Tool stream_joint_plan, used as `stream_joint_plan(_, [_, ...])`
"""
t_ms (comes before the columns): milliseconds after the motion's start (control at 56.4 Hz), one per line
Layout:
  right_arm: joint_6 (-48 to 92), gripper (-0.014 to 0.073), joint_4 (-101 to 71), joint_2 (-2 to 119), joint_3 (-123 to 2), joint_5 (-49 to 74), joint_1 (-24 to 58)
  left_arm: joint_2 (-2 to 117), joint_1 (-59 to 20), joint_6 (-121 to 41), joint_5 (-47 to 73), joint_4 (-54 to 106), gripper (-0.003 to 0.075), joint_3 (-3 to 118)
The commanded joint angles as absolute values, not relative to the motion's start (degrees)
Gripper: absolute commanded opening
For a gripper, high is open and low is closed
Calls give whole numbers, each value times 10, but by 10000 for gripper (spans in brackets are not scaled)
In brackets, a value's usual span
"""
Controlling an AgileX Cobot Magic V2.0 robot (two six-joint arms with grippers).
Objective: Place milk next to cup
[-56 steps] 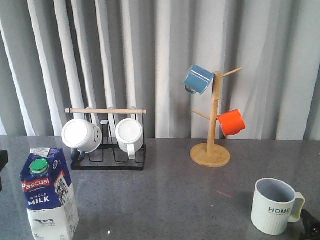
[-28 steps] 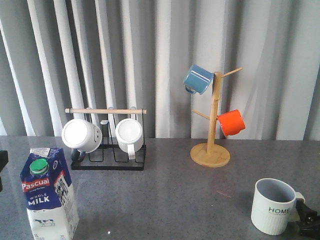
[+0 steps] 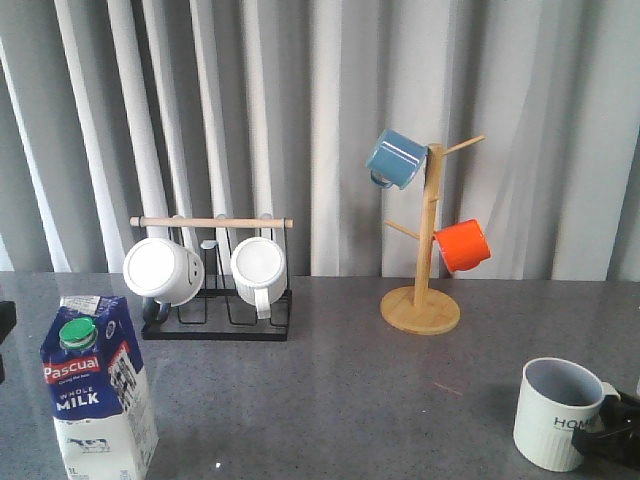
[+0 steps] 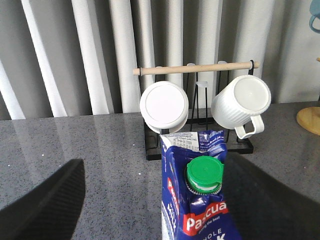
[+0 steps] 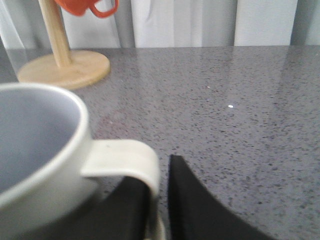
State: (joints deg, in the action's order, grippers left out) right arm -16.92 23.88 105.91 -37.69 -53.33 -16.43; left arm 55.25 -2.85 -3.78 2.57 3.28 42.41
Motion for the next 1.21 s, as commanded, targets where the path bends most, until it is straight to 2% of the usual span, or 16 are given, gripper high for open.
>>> stream_joint_plan(0, [-215,-10,241,1030,-391,-582,-151,547,-30,-37,-20,35,533,444])
stream_joint_plan(160, [-224,-7,206,998,-393,-566,-80,547,-30,-37,-20,35,533,444])
stream_joint_plan(337, [-196,-6,66,979,-432,-479,65,547,-30,-37,-20,35,533,444])
stream_joint_plan(479, [-110,-5,-78,1002,-484,-448,175,547,-30,-37,-19,35,533,444])
stream_joint_plan(638, [20,-2,-231,1035,-523,-448,252,547,-30,-37,-19,35,533,444])
stream_joint_plan(815, [144,2,-371,1058,-534,-482,295,547,-30,-37,-19,35,533,444])
stream_joint_plan(993, [194,23,-379,1064,-533,-474,297,547,-30,-37,-19,35,533,444])
stream_joint_plan(1188, [207,128,-340,1064,-533,-451,297,547,-30,-37,-19,35,533,444])
